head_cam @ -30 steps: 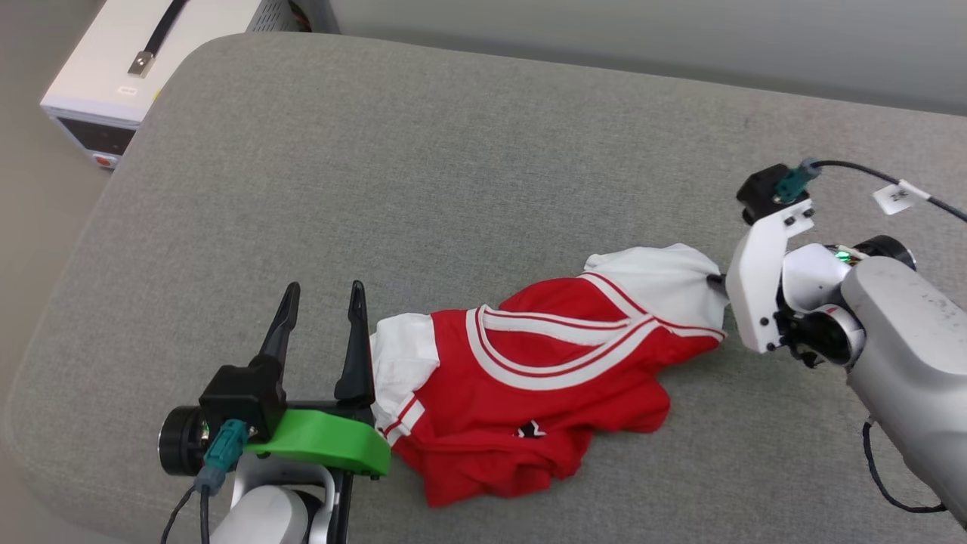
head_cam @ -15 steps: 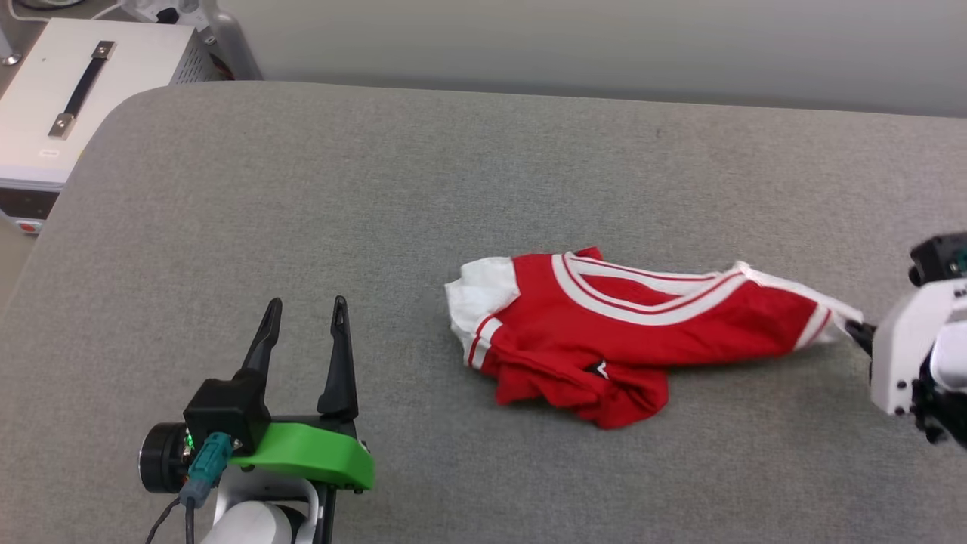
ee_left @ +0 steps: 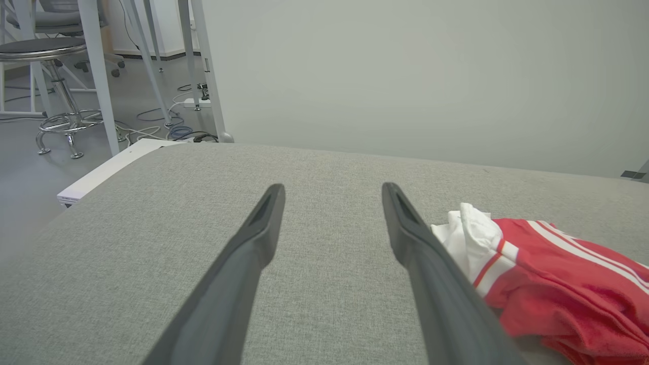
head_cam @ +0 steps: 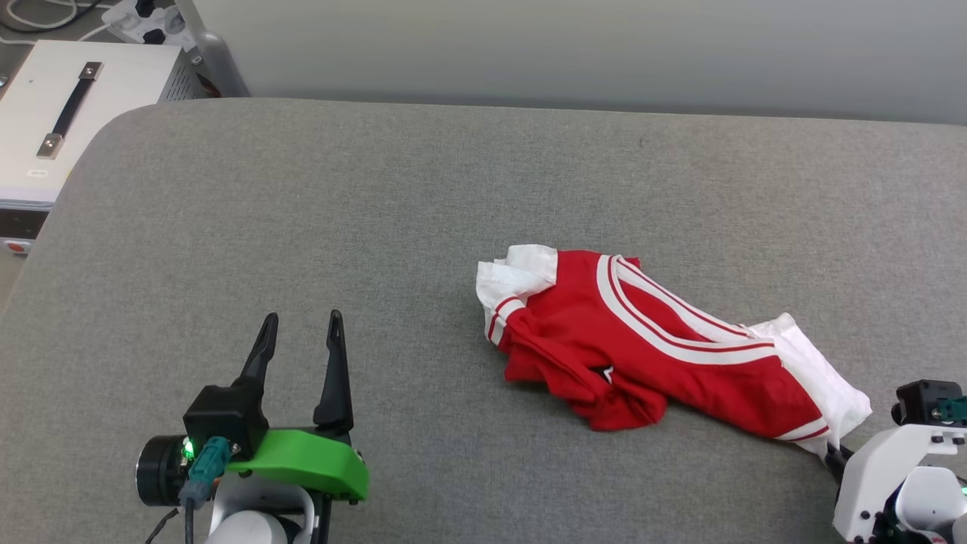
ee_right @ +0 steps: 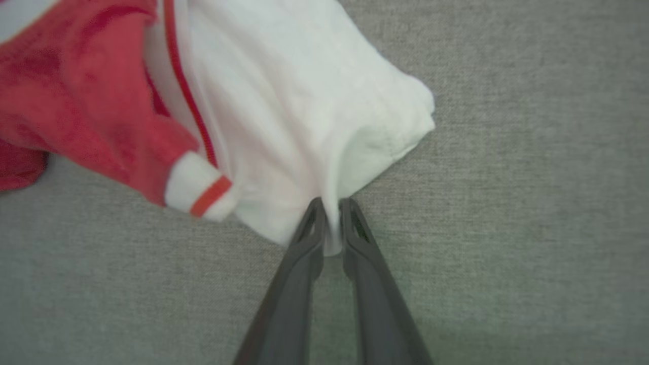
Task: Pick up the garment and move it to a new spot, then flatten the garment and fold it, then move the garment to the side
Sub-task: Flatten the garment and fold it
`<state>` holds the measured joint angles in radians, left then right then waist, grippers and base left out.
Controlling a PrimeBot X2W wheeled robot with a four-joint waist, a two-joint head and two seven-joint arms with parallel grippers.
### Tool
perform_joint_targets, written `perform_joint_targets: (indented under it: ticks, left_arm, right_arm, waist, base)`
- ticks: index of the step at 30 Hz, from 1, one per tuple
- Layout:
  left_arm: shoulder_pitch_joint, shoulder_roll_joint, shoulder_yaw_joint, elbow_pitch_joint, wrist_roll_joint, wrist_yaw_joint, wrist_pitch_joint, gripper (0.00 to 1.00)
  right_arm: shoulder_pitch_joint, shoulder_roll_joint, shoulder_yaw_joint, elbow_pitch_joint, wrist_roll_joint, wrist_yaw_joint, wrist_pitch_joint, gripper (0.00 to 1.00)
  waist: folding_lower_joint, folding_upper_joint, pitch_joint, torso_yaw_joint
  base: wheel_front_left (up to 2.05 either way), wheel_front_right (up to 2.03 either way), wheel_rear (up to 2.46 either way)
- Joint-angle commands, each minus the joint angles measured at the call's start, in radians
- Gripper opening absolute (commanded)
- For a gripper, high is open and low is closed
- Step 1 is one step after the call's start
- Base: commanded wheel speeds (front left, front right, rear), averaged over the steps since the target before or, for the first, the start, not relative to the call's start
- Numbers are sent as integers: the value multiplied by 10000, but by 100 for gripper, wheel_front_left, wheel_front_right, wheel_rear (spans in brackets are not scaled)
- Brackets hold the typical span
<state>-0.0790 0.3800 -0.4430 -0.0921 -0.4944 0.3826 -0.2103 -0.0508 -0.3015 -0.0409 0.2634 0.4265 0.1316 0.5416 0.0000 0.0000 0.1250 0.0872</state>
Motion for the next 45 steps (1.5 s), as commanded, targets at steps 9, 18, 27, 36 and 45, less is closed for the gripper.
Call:
perform_joint_targets:
  ticks: [9,18,27,36,45]
  left_arm:
    - [438,166,93,141,-253,131,104,100]
    - [669,348,62,184,-365,122,302,100]
    - [75,423,-284,-134,-828,-411,1419,100]
    - [-2957,-81,-1423,668,-1737,-2165,4285,100]
    - [-5323,-458,-2110,3517,-2244,-3232,6614,100]
  right_arm:
    - [611,1400,-1005,-1468,-1544,-9,-2417,100]
    - [890,2242,-1123,-2915,-2722,-9,-4255,100]
    - [1384,2491,-801,-3987,-2831,-9,-4328,100]
    - [1144,2510,-511,-4231,-2670,-9,-4275,100]
    - [828,2512,-309,-4157,-2485,-9,-4501,100]
  waist:
    - [0,0,-414,-53]
    - [0,0,-782,-175]
    - [0,0,-797,-287]
    - [0,0,-119,-714]
    - [0,0,472,-1257]
  base:
    - [0,0,0]
    - [0,0,0]
    - [0,0,0]
    - [0,0,0]
    - [0,0,0]
